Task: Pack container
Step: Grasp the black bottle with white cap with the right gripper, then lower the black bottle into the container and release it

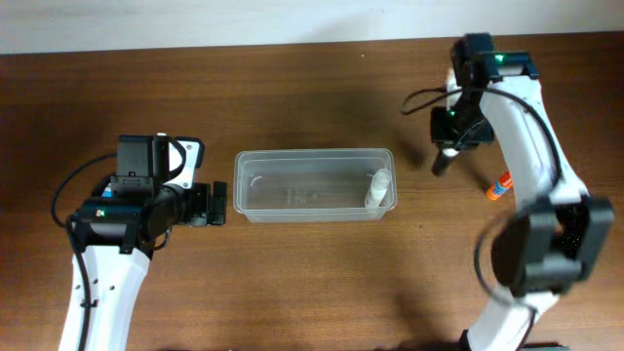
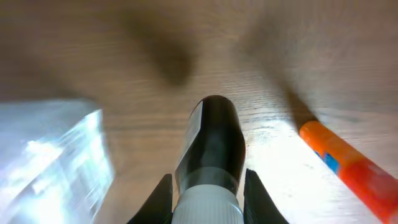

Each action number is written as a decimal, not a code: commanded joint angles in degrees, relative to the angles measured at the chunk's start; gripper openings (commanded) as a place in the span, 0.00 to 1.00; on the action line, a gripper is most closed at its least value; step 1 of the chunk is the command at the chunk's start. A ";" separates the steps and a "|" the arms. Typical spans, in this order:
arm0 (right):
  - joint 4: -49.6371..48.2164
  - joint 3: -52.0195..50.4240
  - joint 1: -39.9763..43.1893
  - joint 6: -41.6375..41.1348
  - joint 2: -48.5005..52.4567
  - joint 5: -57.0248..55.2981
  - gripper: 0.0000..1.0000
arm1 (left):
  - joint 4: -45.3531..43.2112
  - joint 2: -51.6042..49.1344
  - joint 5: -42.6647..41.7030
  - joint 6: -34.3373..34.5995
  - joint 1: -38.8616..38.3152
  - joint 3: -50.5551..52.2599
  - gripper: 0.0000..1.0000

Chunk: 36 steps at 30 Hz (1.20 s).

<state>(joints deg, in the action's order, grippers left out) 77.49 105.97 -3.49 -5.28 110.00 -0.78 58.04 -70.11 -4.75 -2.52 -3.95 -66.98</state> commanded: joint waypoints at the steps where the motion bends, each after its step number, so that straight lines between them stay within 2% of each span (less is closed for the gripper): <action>1: 0.37 1.73 -7.10 2.45 -10.34 0.15 0.16 | -0.02 -0.20 -0.83 0.35 0.35 -0.98 0.99; 4: 1.03 1.70 -13.00 1.31 -12.44 0.13 0.16 | 0.15 -0.20 -0.83 0.35 0.35 -0.98 0.99; 8: 0.81 0.72 -16.96 0.87 -10.93 0.07 0.16 | 0.15 -0.20 -0.85 0.35 0.35 -0.98 0.99; 16: -3.74 -0.07 -17.29 1.44 -2.45 0.15 0.15 | 0.15 -0.20 -0.85 0.35 0.35 -0.98 0.99; 31: -4.00 -0.07 -17.29 1.44 8.52 0.17 0.15 | 0.20 -0.20 -0.83 0.35 0.35 -0.98 0.99; 33: -4.09 -0.07 -17.29 1.44 9.16 0.17 0.20 | 0.20 -0.20 -0.83 0.35 0.35 -0.98 0.99; 34: -4.09 -0.07 -17.29 1.44 9.22 0.15 0.35 | 0.20 -0.20 -0.85 0.35 0.35 -0.98 0.99; 36: -4.07 -0.07 -17.29 1.44 9.22 0.13 0.43 | 0.22 -0.20 -0.85 0.35 0.35 -0.98 0.99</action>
<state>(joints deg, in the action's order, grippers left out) 73.43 105.91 -20.47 -4.01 119.15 -0.16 58.11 -70.11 -4.75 -2.52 -3.95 -66.98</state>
